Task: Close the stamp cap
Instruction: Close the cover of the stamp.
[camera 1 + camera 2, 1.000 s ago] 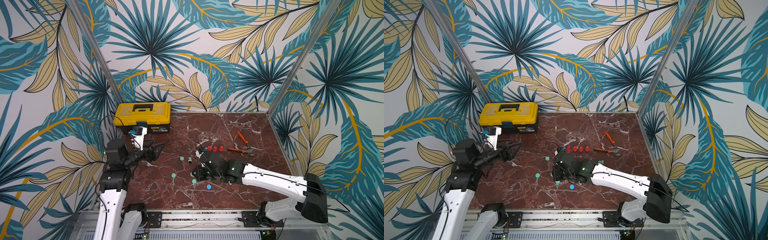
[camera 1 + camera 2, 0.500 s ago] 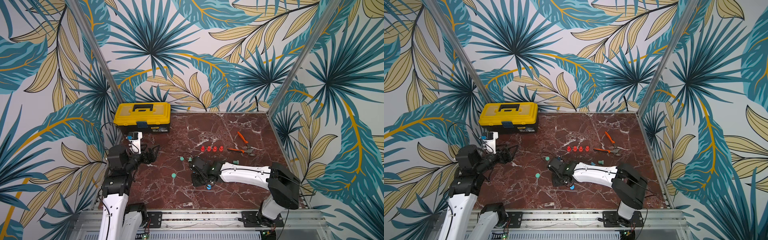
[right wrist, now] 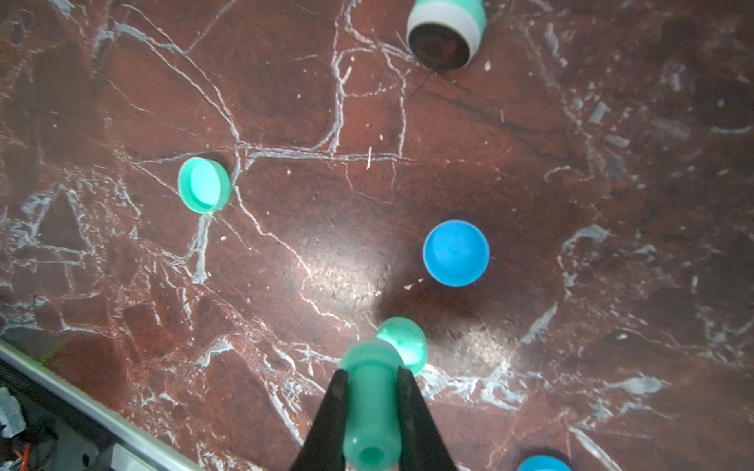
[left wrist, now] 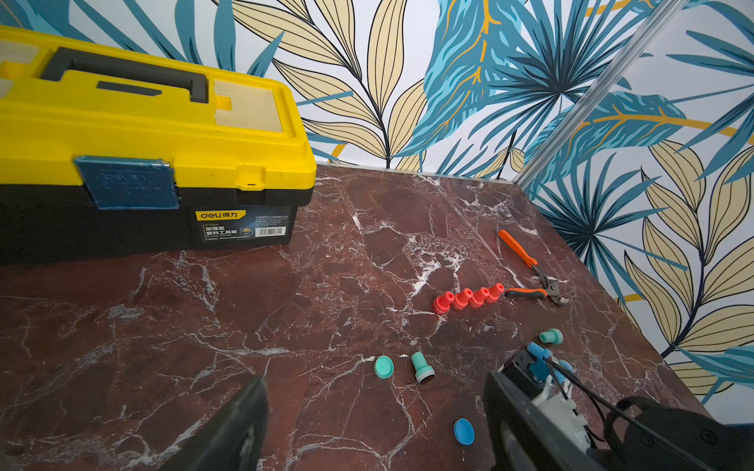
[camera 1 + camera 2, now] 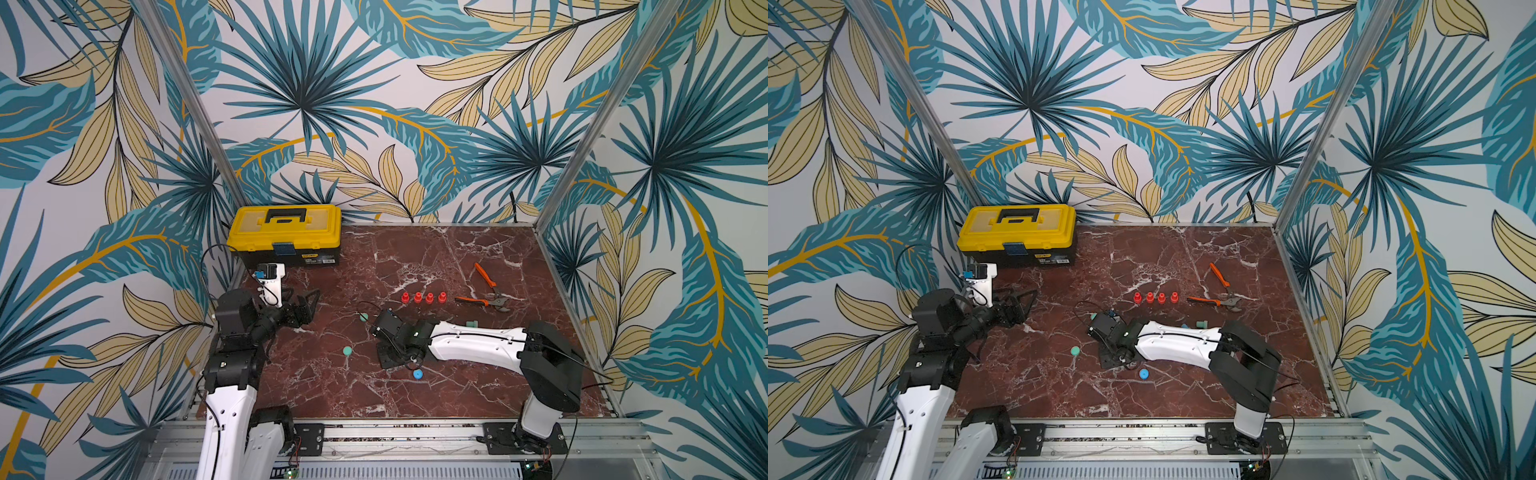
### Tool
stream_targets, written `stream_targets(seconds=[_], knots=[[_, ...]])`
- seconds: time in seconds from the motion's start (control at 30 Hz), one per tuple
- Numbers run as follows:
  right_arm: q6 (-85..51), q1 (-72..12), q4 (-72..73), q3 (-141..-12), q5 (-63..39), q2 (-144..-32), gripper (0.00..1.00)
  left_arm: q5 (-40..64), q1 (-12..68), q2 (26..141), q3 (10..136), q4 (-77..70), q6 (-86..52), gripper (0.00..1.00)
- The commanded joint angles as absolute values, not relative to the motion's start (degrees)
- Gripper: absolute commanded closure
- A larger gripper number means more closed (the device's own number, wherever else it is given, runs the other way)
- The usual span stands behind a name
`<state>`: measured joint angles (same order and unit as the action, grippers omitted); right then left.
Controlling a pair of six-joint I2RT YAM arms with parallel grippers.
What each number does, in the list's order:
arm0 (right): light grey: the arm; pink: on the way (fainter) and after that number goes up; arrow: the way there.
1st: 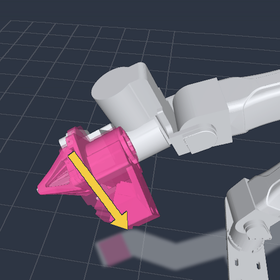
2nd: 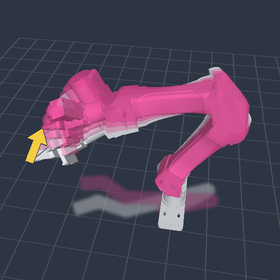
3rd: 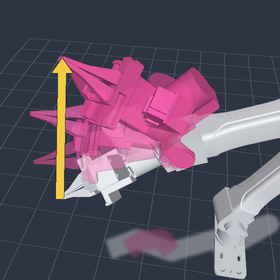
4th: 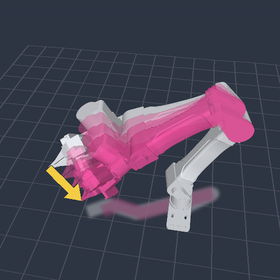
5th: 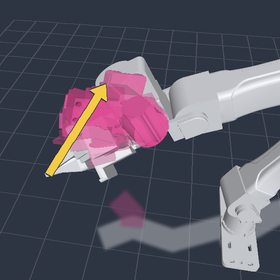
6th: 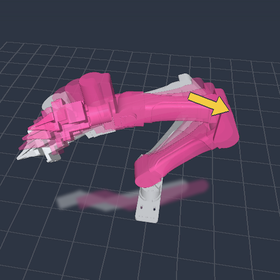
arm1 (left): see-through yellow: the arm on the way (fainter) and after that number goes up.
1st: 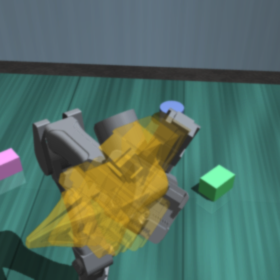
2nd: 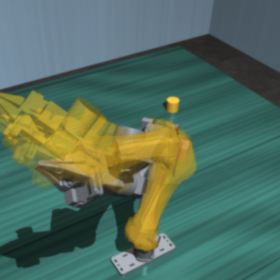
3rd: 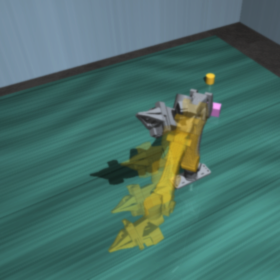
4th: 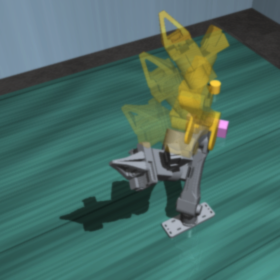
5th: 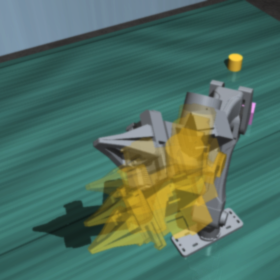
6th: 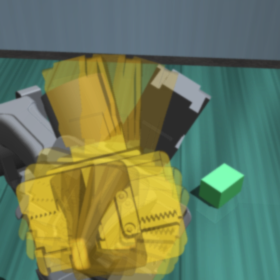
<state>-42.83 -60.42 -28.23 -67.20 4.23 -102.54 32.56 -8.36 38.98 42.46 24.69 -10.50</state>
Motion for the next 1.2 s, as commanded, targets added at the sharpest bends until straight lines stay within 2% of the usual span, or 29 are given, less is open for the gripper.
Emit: stream_targets(seconds=[0.0, 0.9, 1.17], knots=[[-42.29, -60.52, -29.71, -67.6, 5.62, -103.87, 0.94, 32.9, -8.79, 38.64, 42.01, 23.6, -9.83, 0.15], [-43.41, -60.47, -32.73, -66.62, 6.5, -105.36, 0.94, 32.96, -8.79, 38.76, 41.92, 23.55, -9.93, 0.15], [-41.67, -60.48, -34.71, -68.74, 3.89, -110.54, 0.94, 33.0, -8.83, 38.75, 41.92, 23.55, -9.93, 0.15]])
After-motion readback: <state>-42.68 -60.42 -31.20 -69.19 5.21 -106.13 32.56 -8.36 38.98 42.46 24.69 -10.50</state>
